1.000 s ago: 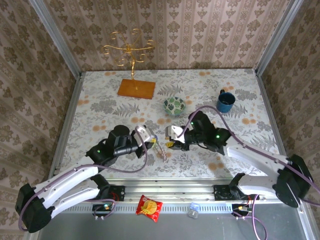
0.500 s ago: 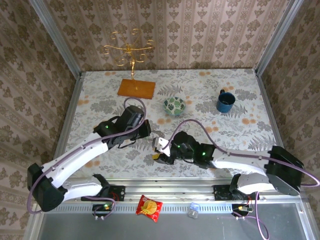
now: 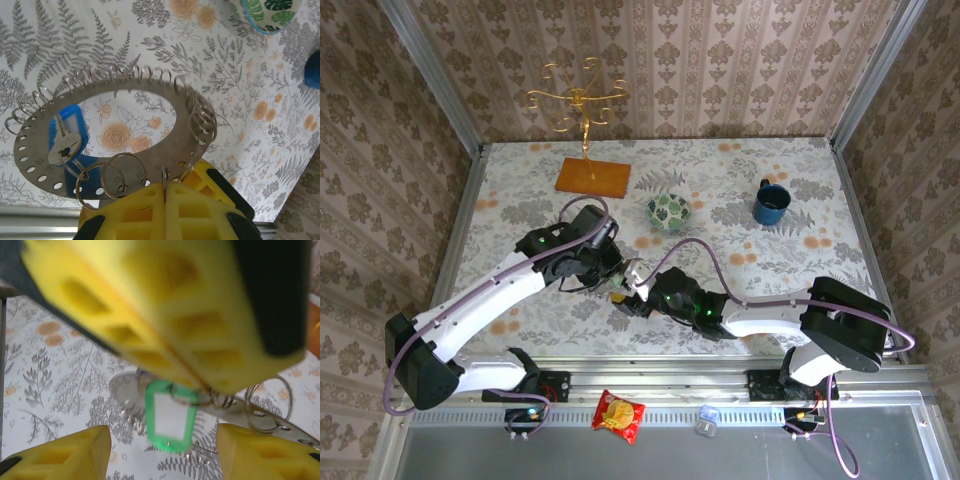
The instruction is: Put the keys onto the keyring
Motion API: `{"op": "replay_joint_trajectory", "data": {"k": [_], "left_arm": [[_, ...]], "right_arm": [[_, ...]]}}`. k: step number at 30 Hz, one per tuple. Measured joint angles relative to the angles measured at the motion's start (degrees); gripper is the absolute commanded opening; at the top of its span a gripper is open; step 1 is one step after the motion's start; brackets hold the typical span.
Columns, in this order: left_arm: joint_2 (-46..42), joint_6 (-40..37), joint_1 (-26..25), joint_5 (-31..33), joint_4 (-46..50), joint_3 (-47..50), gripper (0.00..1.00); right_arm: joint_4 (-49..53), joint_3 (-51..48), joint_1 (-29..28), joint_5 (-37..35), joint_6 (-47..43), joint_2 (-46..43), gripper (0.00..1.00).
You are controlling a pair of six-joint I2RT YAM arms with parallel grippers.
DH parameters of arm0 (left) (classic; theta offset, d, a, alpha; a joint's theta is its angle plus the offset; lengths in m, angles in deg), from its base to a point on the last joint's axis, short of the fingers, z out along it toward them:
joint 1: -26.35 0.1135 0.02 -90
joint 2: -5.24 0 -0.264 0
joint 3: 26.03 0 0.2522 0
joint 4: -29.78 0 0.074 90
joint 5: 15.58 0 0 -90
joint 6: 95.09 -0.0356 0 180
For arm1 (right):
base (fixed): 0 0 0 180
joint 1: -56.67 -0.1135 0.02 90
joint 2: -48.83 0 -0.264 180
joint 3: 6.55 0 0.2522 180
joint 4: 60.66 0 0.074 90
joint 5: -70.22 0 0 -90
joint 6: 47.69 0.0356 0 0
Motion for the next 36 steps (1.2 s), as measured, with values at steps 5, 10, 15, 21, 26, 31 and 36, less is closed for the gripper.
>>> {"op": "replay_joint_trajectory", "data": {"k": [5, 10, 15, 21, 26, 31, 36], "left_arm": [[0.37, 2.78, 0.0, -0.24, 0.5, -0.31, 0.0], [0.42, 4.72, 0.17, -0.22, 1.42, -0.35, 0.0], [0.42, 6.84, 0.22, -0.7, 1.6, -0.35, 0.0], [0.39, 8.76, 0.33, -0.92, 1.62, -0.35, 0.0], [0.39, 9.94, 0.44, -1.07, 1.62, -0.35, 0.0], [0.39, 10.82, 0.52, -1.31, 1.68, -0.35, 0.0], [0.2, 11.56, 1.09, -1.25, 2.64, -0.35, 0.0]], "right_arm": [[-3.78, 0.0, -0.02, -0.61, 0.52, 1.68, 0.54], [-6.47, 0.0, -0.02, -0.94, 1.4, 3.19, 0.46], [-7.34, -0.11, -0.02, -1.79, 0.94, 3.3, 0.33], [-7.5, -1.81, -0.55, -2.84, -1.6, 3.3, 0.21], [-7.5, -2.25, -0.66, -3.91, -3.37, 3.34, 0.1], [-7.54, -2.25, -0.66, -4.17, -4.02, 3.43, 0.0], [-7.54, -2.54, -0.66, -4.26, -4.22, 3.61, 0.0]]}}
